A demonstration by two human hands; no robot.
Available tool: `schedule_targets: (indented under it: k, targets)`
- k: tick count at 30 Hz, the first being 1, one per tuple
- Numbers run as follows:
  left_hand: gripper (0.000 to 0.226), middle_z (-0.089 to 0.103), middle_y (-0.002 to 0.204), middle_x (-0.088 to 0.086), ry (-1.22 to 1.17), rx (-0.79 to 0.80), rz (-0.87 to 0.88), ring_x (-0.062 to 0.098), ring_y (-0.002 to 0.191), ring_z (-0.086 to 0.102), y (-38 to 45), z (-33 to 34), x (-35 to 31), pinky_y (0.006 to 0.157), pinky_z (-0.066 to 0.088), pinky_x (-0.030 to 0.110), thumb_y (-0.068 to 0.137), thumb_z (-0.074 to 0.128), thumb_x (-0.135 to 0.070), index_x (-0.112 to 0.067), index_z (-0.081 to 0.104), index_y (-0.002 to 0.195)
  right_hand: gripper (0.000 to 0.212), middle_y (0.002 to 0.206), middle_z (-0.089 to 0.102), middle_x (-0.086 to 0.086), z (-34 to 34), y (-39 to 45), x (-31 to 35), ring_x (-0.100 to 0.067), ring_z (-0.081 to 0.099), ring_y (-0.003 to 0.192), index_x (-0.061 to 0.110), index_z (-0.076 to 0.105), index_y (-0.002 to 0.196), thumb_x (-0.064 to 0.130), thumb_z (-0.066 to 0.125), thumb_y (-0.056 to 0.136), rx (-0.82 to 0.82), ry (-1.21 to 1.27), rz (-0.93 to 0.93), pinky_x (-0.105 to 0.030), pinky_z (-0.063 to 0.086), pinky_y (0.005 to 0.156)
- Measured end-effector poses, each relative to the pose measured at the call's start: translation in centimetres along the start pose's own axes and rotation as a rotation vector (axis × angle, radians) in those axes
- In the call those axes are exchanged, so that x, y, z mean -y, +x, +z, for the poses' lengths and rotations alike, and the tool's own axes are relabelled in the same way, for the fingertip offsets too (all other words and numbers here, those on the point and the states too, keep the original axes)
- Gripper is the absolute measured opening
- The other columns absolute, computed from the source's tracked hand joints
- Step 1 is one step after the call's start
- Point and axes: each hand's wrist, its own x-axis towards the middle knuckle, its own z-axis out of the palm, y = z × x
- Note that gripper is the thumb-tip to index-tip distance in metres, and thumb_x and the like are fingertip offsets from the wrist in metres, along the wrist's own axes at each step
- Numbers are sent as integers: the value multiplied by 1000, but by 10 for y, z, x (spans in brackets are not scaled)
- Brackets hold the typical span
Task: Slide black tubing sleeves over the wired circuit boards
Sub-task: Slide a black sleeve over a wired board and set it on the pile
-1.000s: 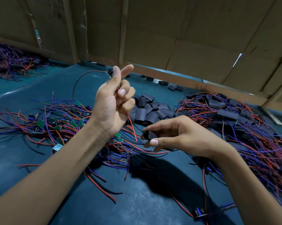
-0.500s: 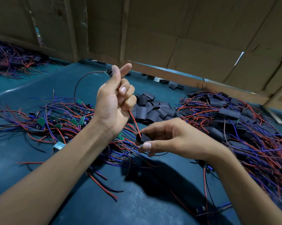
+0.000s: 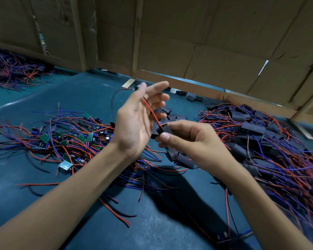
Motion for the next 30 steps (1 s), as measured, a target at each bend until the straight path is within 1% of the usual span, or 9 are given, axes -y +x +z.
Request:
schedule_targets:
  k: [2,5,9,12,14,17,21,24,30]
  targets:
    - [50,68,113,1,130,26,-40,16,107,54,-1,-1,6,98,38,38,104,29,-40,-17,70,121,14,94,74,-24,-1,1,1,-28,68,79,8,72,103,9,71,89,-73,3,-70,-48,56,77]
    - [49,64,134,4,253,155,-121,23,124,59,-4,0,15,106,40,44,97,38,-45,-24,68,129,20,98,75,-23,-5,2,2,-19,69,83,-3,71,107,2,71,88,-149,45,-144,-33,60,78]
    - [57,59,141,-3,378,199,-147,25,132,55,-5,-1,22,112,38,52,84,50,-52,-35,60,138,19,89,77,-5,-10,2,2,-8,70,76,3,73,105,-1,72,87,-166,43,-195,-18,54,69]
    - [60,65,130,-12,420,152,-123,9,113,61,-2,-3,23,96,45,37,82,56,-54,-35,58,139,16,90,77,-15,-11,3,0,-15,72,74,-4,73,103,-2,72,87,-213,24,-215,-21,56,72]
    - [55,68,119,-9,340,139,-120,8,99,62,-1,-2,24,84,48,28,83,55,-55,-33,63,133,12,88,78,-13,-13,4,-2,-15,72,74,-4,74,100,-3,73,87,-254,-21,-237,-23,57,73]
    - [44,62,106,8,200,85,-152,20,95,54,-1,1,22,82,44,37,91,53,-47,-23,70,124,11,84,78,-5,-16,4,-3,-20,75,76,5,77,97,0,74,87,-309,-80,-257,-30,60,76]
    - [25,50,85,8,137,6,-103,10,71,44,-1,1,18,67,36,28,96,56,-23,-17,80,93,21,92,78,3,-19,4,-4,-11,73,85,15,77,104,7,80,85,-315,-119,-257,-36,60,84]
    - [11,57,72,3,97,-2,-108,11,64,51,-2,1,17,61,41,24,87,67,-18,-14,77,90,30,102,78,6,-20,5,-6,-14,74,97,16,76,113,12,81,84,-321,-211,-274,-43,58,90]
    - [12,52,62,3,115,-67,-120,13,56,46,1,-2,18,55,36,26,79,75,-13,-18,67,71,36,104,75,8,-19,3,-10,-4,72,93,11,74,118,17,82,84,-432,-504,-420,-27,57,87]
